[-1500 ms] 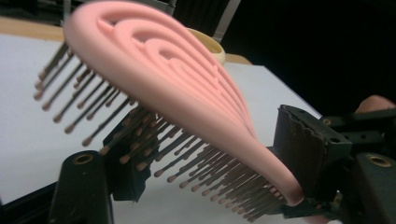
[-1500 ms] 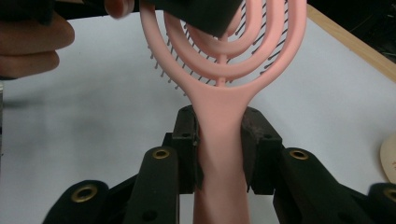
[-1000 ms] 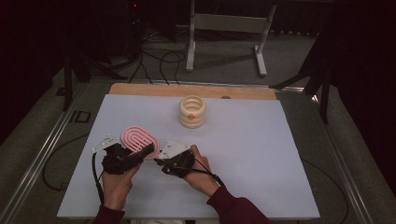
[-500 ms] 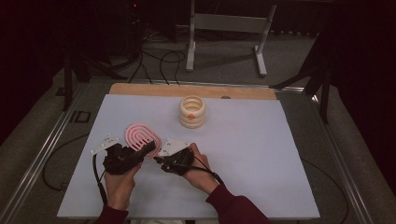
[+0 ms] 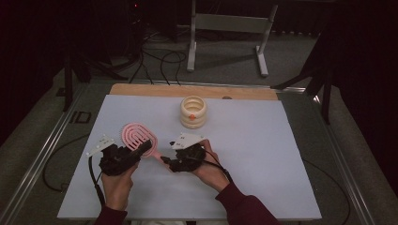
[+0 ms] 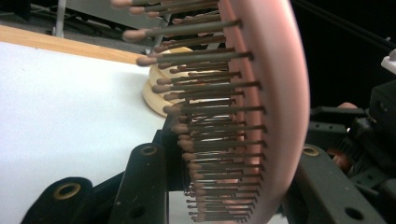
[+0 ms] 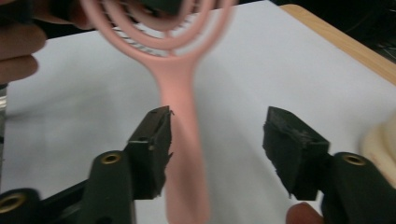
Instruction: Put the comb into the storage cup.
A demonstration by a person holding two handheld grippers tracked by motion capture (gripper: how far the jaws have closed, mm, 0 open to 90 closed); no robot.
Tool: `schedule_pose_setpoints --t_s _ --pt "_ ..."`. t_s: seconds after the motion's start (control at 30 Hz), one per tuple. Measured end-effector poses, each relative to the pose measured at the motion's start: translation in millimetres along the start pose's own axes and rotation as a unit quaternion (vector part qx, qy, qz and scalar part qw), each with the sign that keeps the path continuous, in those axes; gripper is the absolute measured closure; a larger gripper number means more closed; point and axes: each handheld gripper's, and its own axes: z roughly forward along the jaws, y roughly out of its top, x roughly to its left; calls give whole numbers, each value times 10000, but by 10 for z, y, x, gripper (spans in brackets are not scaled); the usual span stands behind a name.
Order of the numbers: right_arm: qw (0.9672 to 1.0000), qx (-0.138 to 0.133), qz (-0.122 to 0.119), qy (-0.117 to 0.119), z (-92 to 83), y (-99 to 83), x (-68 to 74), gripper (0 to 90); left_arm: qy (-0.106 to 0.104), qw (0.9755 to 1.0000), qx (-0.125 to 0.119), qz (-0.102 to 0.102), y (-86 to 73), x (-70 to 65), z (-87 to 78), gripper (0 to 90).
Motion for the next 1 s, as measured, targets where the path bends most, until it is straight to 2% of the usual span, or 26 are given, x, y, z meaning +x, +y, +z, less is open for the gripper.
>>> schedule_pose_setpoints --t_s 0.13,0.4,0.47,0.53,0.8,0.9,1.0 --pt "9998 -33 182 -89 -104 -53 -103 348 -1 10000 -39 50 9 2 -18 640" --pt "9990 3 326 -296 -242 -188 -240 261 20 9999 -86 134 27 8 -58 640" --pt "9982 28 410 -429 -309 -262 -299 190 43 9998 -127 140 43 9 -81 640" --pt "9977 26 460 -503 -356 -301 -332 160 52 9998 -147 136 52 11 -97 640" --pt "9955 -107 593 -738 -586 -492 -436 138 84 9996 -203 149 104 30 -148 640" --pt "9932 -190 691 -919 -683 -575 -473 137 81 9995 -251 150 138 32 -163 640" --pt "9918 -300 761 -986 -778 -660 -503 137 65 9994 -268 192 175 27 -170 640"
